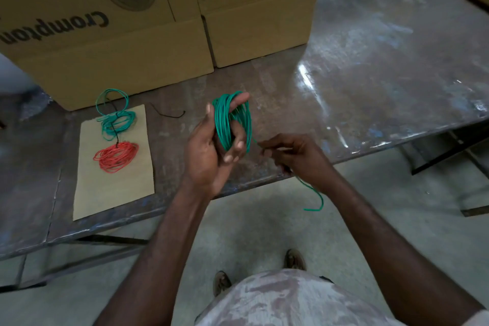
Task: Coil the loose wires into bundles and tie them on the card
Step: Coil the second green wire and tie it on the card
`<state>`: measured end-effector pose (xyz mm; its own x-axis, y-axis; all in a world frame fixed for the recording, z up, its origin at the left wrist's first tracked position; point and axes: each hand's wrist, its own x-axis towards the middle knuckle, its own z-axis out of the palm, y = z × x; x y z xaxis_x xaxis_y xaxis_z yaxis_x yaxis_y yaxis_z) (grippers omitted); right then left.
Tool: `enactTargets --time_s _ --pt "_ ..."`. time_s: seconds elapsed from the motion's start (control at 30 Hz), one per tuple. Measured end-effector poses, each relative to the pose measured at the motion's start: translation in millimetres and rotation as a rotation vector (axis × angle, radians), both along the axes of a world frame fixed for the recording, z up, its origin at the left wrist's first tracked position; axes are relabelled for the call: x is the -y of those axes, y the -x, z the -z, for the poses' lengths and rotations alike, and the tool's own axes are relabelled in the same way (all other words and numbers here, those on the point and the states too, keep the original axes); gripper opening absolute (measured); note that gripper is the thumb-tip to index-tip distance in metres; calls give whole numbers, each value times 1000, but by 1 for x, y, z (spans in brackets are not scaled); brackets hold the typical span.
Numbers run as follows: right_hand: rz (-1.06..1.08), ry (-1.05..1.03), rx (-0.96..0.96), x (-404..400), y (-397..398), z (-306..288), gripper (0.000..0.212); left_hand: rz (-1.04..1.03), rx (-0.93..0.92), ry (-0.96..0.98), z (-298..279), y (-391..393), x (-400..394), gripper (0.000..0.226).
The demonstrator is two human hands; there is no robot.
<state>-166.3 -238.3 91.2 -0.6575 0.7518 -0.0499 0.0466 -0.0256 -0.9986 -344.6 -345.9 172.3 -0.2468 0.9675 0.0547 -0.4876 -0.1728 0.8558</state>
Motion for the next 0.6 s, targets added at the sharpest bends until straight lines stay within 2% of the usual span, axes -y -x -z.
enactTargets --time_s 0.13,0.23,0.3,0.37,0.43,0.5,0.53,0.6 --pt "-220 30 144 26 7 -2 27 -161 -266 38 -1 15 -10 59" --pt "-338 128 175 31 7 -17 30 -260 -589 100 8 22 -16 47" --pt "-439 67 189 29 7 -33 29 -305 -856 179 19 24 -17 52" --pt "-532 25 195 26 7 -50 30 -285 -1091 273 31 24 -18 54" --pt "-568 -30 219 18 4 -66 27 -217 -1245 349 39 25 -17 44" --pt "-585 -111 251 6 -2 -80 27 -128 -1315 414 45 26 -15 40" --pt "-586 -119 243 -1 -6 -84 28 -74 -1294 433 49 25 -14 42" --pt "-577 -22 145 -12 -13 -92 25 49 -1087 442 55 21 -11 49"
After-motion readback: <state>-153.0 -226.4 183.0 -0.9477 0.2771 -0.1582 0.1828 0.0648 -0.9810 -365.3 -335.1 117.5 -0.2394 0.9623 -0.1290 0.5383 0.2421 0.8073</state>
